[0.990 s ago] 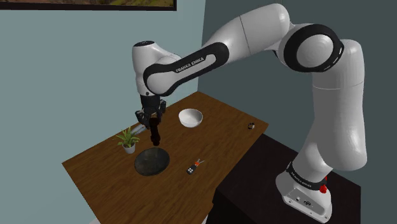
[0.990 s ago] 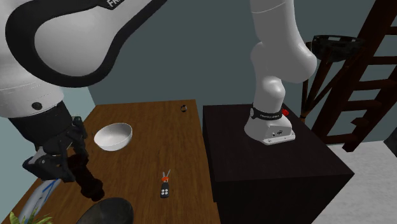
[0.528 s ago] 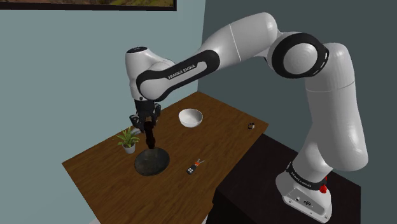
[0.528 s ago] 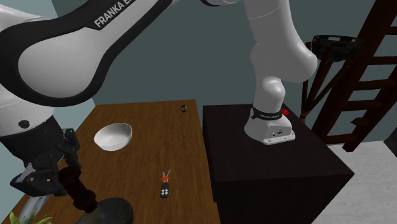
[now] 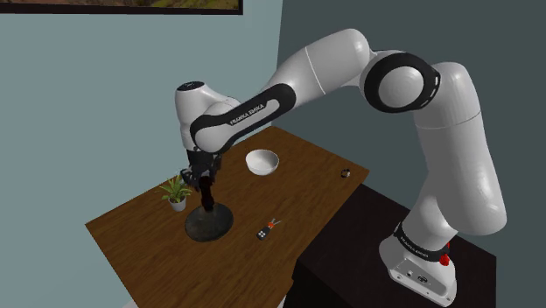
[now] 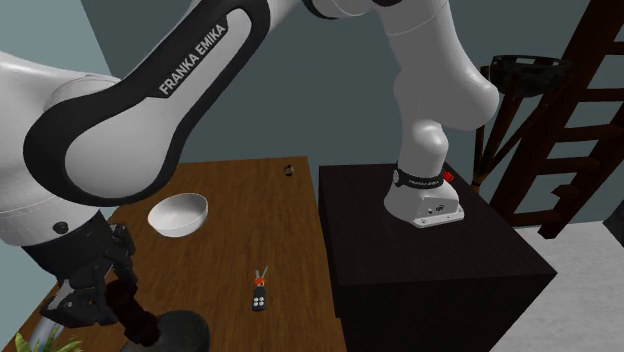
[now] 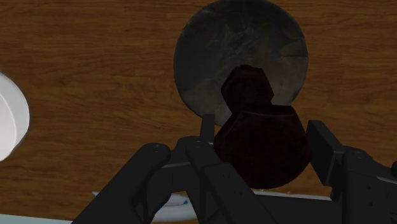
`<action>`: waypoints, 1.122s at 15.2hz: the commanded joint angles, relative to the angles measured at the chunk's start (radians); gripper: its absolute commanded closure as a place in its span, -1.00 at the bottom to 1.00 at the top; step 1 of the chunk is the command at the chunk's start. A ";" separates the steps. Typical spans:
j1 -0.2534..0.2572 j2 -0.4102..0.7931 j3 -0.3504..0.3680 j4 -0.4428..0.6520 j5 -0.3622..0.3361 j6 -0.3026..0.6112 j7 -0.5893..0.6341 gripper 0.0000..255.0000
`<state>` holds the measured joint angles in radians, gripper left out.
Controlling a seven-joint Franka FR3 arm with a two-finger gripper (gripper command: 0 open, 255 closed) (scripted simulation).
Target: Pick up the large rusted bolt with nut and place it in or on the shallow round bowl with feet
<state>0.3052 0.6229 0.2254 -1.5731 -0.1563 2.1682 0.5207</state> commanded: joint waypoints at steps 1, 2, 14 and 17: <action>0.001 0.010 -0.002 -0.012 -0.003 0.023 0.003 1.00; 0.002 0.018 -0.004 -0.014 -0.005 0.033 0.004 1.00; 0.011 0.098 -0.018 -0.021 -0.023 0.119 0.014 1.00; 0.011 0.098 -0.018 -0.021 -0.023 0.118 0.014 1.00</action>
<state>0.3158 0.7211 0.2078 -1.5937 -0.1795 2.2862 0.5344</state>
